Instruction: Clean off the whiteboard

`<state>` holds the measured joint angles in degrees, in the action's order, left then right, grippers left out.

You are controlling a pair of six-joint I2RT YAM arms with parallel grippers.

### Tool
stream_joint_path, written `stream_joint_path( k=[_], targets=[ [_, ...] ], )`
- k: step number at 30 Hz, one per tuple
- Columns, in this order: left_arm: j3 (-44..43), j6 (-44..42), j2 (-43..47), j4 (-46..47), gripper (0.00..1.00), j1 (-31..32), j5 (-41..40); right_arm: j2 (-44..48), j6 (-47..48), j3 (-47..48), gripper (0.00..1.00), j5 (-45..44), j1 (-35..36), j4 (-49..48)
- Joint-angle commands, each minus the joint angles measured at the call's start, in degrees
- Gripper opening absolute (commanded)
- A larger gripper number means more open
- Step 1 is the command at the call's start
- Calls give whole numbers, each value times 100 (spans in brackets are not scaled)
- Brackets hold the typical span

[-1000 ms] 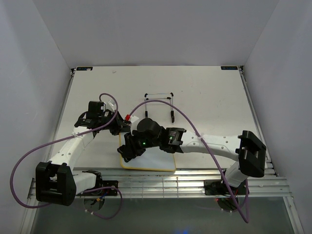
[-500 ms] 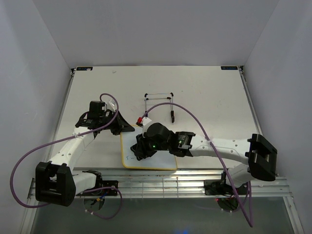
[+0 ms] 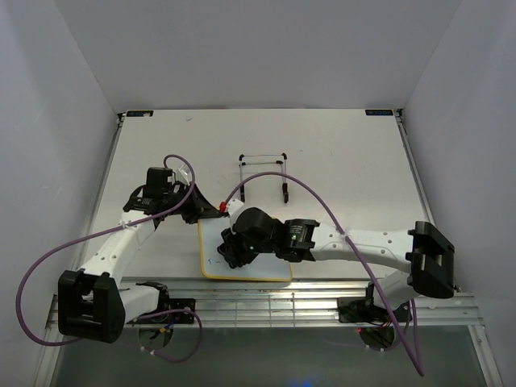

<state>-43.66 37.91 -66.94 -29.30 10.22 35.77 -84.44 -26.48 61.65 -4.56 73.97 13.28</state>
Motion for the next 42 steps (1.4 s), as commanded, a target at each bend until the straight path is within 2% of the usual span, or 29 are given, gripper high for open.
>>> stream_joint_path(
  k=[1, 11, 21, 27, 42],
  targets=[
    [165, -1146, -39, -23, 0, -2, -2601, -326, 301, 680, 8, 394, 468, -255],
    [156, -1146, -21, -32, 0, -2, -2601, -714, 556, 1201, 8, 473, 574, -62],
    [147, -1137, -30, -32, 0, -2, -2628, -38, 1101, -46, 8, 561, 662, -326],
    [156, -1137, -30, -41, 0, -2, -2628, 279, 1531, -355, 8, 254, 662, -273],
    [165, -1172, -30, -41, 0, 6, -2540, -546, 2226, 1104, 8, 588, 618, -53]
  ],
)
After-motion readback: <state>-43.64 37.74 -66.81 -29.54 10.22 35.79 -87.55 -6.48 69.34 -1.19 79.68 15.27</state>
